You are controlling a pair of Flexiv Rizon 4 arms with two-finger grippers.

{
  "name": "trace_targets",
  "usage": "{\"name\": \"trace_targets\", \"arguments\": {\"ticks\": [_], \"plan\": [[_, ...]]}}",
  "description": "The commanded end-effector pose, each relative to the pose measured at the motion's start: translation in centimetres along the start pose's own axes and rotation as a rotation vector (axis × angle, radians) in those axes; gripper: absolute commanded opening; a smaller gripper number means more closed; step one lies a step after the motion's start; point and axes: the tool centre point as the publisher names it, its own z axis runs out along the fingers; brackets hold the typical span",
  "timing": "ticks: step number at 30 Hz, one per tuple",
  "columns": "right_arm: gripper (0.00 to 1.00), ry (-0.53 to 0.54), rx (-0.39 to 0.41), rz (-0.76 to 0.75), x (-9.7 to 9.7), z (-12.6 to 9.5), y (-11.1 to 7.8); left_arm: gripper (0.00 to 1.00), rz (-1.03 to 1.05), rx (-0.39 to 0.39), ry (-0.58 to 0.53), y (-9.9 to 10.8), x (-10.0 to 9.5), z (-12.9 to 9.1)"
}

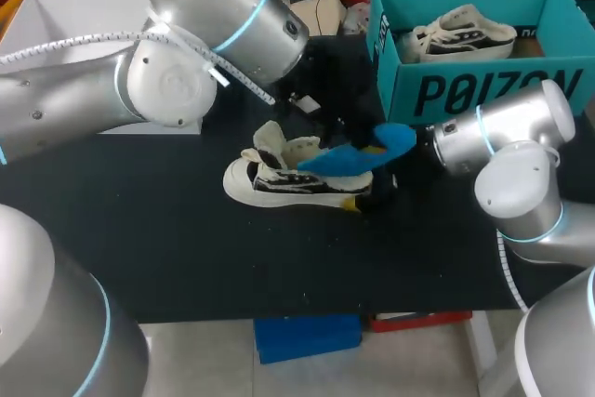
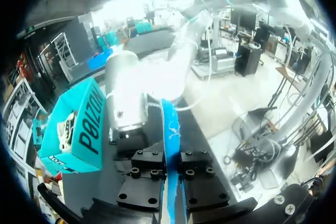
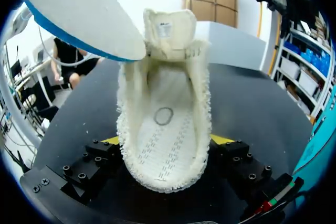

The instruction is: Take the shoe out of the shoebox, open the shoe tongue, remove and reinsert the insole, then place the shoe into the shoebox

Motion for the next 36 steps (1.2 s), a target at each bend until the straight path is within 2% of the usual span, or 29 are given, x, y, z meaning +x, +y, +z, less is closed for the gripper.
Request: {"name": "trace_targets", "arguments": {"ticks": [1, 20, 24, 25, 29, 36], "plan": [[0.0, -0.001, 0.001, 0.001, 0.0, 0.1, -0.2, 0.0, -0.024, 0.125, 0.055, -0.7, 0.4, -4.8], [0.0, -0.001, 0.001, 0.001, 0.0, 0.1, -0.2, 0.0, -0.024, 0.125, 0.055, -0.7, 0.4, -4.8], [0.0, -0.001, 0.001, 0.001, 0.0, 0.1, -0.2, 0.0, -0.225, 0.296, 0.049, 0.4, 3.0, -5.6], [0.0, -0.001, 0.001, 0.001, 0.0, 0.1, -0.2, 0.0, -0.247, 0.308, 0.042, 0.3, 3.5, -5.8], [0.0, -0.001, 0.001, 0.001, 0.0, 0.1, -0.2, 0.0, -0.336, 0.399, 0.073, -1.2, 4.7, -6.7], [0.0, -0.001, 0.001, 0.001, 0.0, 0.1, -0.2, 0.0, -0.413, 0.51, 0.083, -5.2, 4.8, -9.4]]}}
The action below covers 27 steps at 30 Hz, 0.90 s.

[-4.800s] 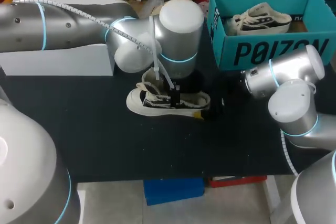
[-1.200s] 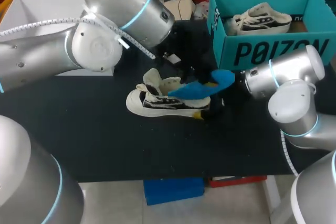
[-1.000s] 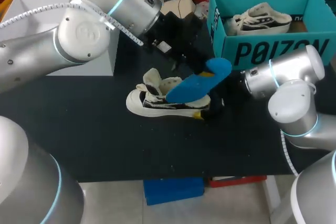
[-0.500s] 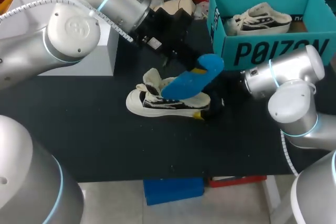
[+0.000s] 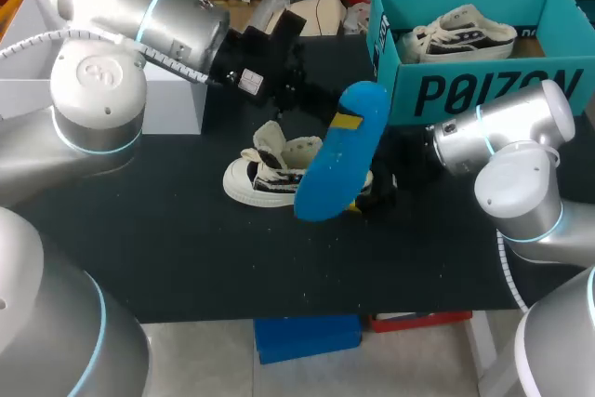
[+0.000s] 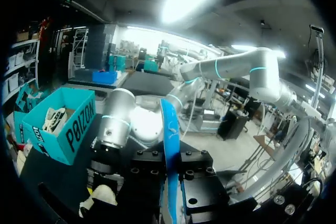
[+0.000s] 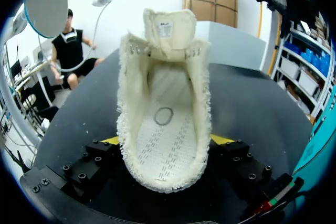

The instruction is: Take the shoe out of the shoebox, open the shoe tongue, remove and reinsert the insole, then place the shoe into the shoebox

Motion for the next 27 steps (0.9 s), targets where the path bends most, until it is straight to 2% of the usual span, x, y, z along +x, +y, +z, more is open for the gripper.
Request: {"name": "trace_targets", "arguments": {"ticks": [1, 5, 10, 12, 14, 16, 27], "plan": [[0.0, -0.001, 0.001, 0.001, 0.0, 0.1, -0.2, 0.0, -0.051, 0.115, -0.021, -1.5, 1.6, -0.8], [0.0, -0.001, 0.001, 0.001, 0.0, 0.1, -0.2, 0.0, -0.057, 0.149, -0.006, -4.1, 2.6, -1.4], [0.0, -0.001, 0.001, 0.001, 0.0, 0.1, -0.2, 0.0, -0.031, 0.146, -0.006, -7.0, 4.0, -2.5], [0.0, -0.001, 0.001, 0.001, 0.0, 0.1, -0.2, 0.0, -0.046, 0.18, 0.013, -8.3, 4.6, -3.0], [0.0, -0.001, 0.001, 0.001, 0.0, 0.1, -0.2, 0.0, -0.022, 0.169, 0.001, -9.3, 5.0, -3.5], [0.0, -0.001, 0.001, 0.001, 0.0, 0.1, -0.2, 0.0, -0.034, 0.201, 0.018, -10.4, 5.6, -3.9], [0.0, -0.001, 0.001, 0.001, 0.0, 0.1, -0.2, 0.0, 0.001, 0.284, 0.038, -15.4, 9.3, -5.8]]}}
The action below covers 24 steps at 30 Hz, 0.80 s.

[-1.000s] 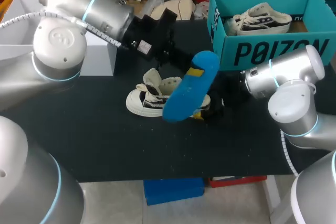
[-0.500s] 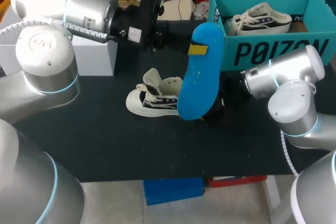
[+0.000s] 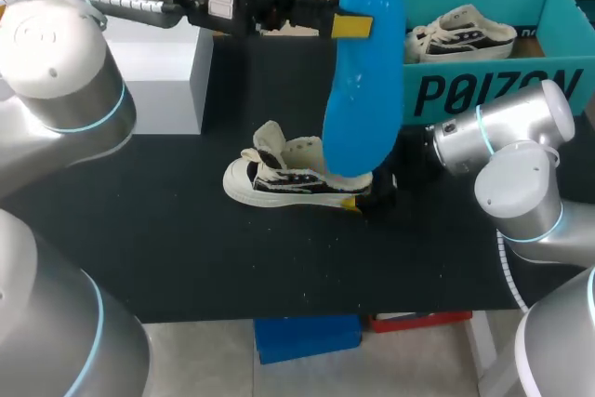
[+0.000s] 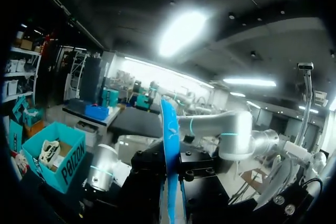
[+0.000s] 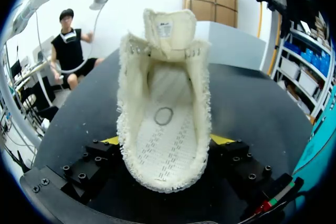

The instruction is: Take the shoe out of the shoebox, open the shoe tongue, remove and reinsert the insole, then place the shoe into the shoebox

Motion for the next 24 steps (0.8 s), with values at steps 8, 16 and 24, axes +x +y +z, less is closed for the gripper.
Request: {"name": "trace_targets", "arguments": {"ticks": [8, 16, 24], "plan": [[0.0, -0.001, 0.001, 0.001, 0.0, 0.1, -0.2, 0.0, 0.06, 0.067, -0.007, -3.2, 3.1, -0.8], [0.0, -0.001, 0.001, 0.001, 0.0, 0.1, -0.2, 0.0, 0.114, 0.099, -0.024, -4.2, 4.1, -1.2], [0.0, -0.001, 0.001, 0.001, 0.0, 0.1, -0.2, 0.0, 0.092, 0.133, -0.011, -4.1, 4.2, -1.2]]}}
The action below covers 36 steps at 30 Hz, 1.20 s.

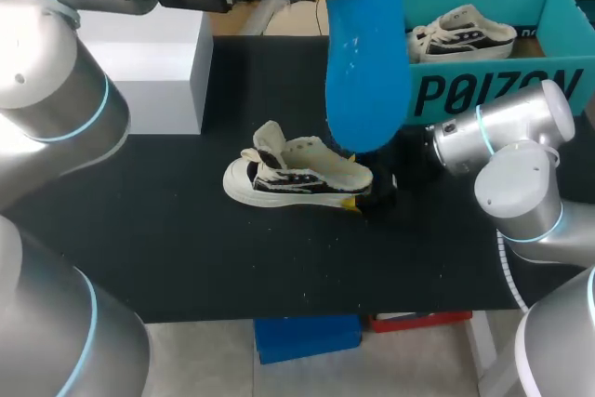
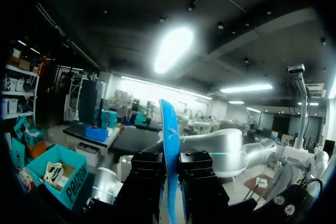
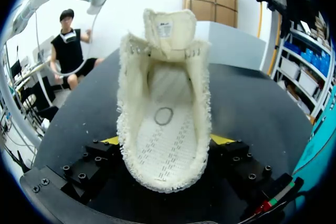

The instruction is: Take the shoe out of the shoebox, open the shoe tongue, remove and reinsert the insole, then place the shoe into the shoebox

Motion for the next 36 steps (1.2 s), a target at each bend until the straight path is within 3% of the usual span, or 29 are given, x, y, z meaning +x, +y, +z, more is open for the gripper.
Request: {"name": "trace_targets", "arguments": {"ticks": [1, 3, 4, 17, 28, 36], "plan": [[0.04, -0.001, 0.001, 0.001, 0.0, 0.1, -0.2, 0.0, 0.001, 0.009, -0.007, 0.4, 0.2, 0.1], [0.34, 0.007, 0.015, 0.003, -0.1, -0.1, -0.1, 0.0, 0.001, 0.009, -0.007, 0.4, 0.2, 0.1], [1.0, 0.01, 0.025, 0.007, -0.2, -0.2, 0.0, 0.0, 0.001, 0.009, -0.007, 0.4, 0.2, 0.1], [1.0, -0.023, 0.174, 0.058, 0.8, -2.7, -0.1, 0.0, 0.001, 0.009, -0.007, 0.4, 0.2, 0.1], [1.0, -0.074, 0.526, 0.024, 1.2, -4.4, 0.8, 0.0, 0.001, 0.009, -0.007, 0.4, 0.2, 0.1], [1.0, -0.061, 0.703, 0.031, 1.1, -4.6, 1.5, 0.0, 0.001, 0.009, -0.007, 0.4, 0.2, 0.1]]}}
